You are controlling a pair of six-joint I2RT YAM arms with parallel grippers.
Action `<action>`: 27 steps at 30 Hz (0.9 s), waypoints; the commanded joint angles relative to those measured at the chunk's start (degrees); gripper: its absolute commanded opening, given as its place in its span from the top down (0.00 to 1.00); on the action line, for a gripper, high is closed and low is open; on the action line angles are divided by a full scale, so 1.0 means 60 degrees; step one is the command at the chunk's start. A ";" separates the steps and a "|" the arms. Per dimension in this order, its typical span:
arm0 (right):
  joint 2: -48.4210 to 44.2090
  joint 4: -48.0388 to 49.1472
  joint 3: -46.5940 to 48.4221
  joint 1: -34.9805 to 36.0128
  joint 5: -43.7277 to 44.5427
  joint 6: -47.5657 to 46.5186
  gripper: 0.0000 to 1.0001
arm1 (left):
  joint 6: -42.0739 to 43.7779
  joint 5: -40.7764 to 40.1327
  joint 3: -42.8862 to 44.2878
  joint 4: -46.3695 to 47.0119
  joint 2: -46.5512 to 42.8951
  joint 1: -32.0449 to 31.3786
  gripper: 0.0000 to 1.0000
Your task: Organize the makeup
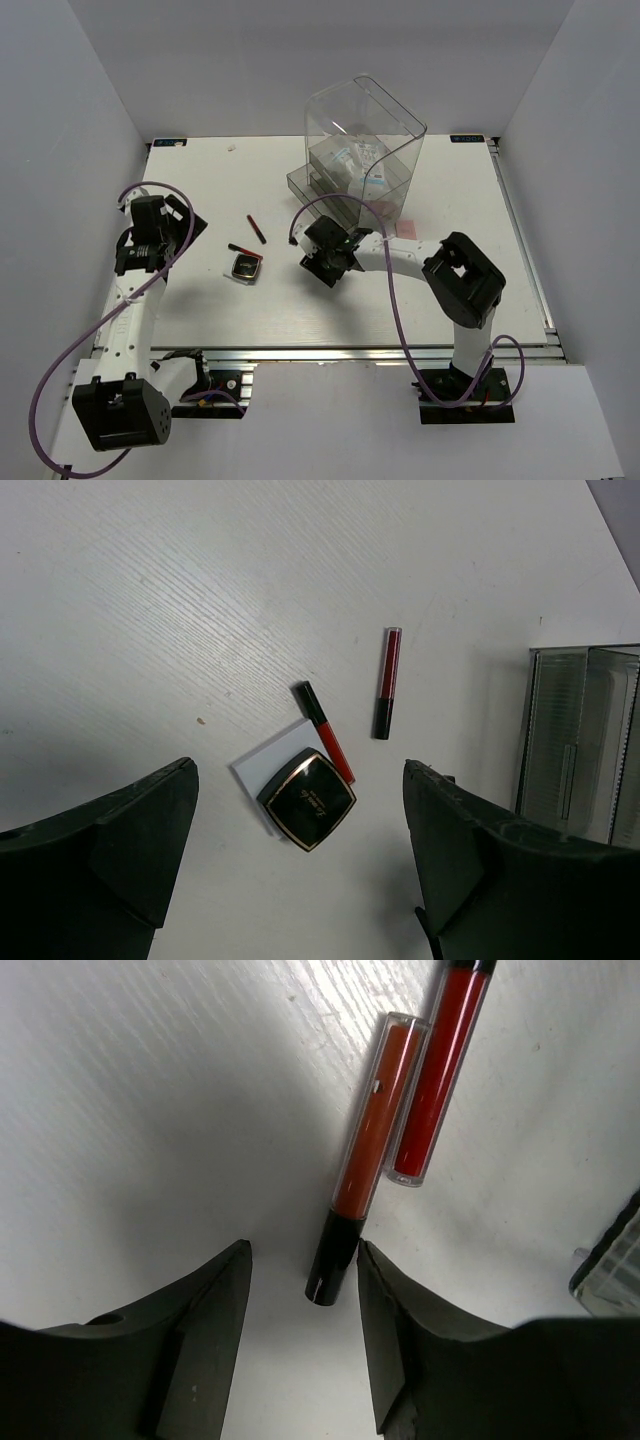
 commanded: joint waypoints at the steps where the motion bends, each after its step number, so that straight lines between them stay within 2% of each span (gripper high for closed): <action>1: 0.0163 0.0146 0.0375 -0.0128 -0.0062 -0.0099 0.48 | -0.0066 0.0155 -0.0150 -0.0058 -0.0367 0.0051 0.08; 8: 0.0587 -0.0044 0.0477 -0.0187 -0.0194 -0.0070 0.50 | -0.0125 0.0345 -0.0370 0.0015 -0.0455 0.0036 0.09; 11: 0.0719 -0.0103 0.0463 -0.0201 -0.0399 -0.0026 0.60 | -0.0125 0.0404 -0.0428 0.0015 -0.0470 0.0036 0.09; 12: 0.0734 -0.0176 0.0463 -0.0201 -0.0472 -0.0011 0.67 | -0.0110 0.0433 -0.0486 -0.0014 -0.0470 0.0036 0.09; 23: 0.0090 -0.0469 -0.0167 -0.0216 -0.1746 -0.0435 0.94 | -0.0344 0.0653 -0.0999 0.0190 -0.0485 0.0036 0.11; 24: -0.0041 -0.0484 -0.0240 -0.0216 -0.1863 -0.0581 1.00 | -0.0359 0.0668 -0.1058 0.0234 -0.0514 0.0036 0.11; 27: -0.0334 -0.0499 -0.0270 -0.0216 -0.2492 -0.0787 1.00 | -0.0505 0.0770 -0.1278 0.0337 -0.0529 0.0036 0.12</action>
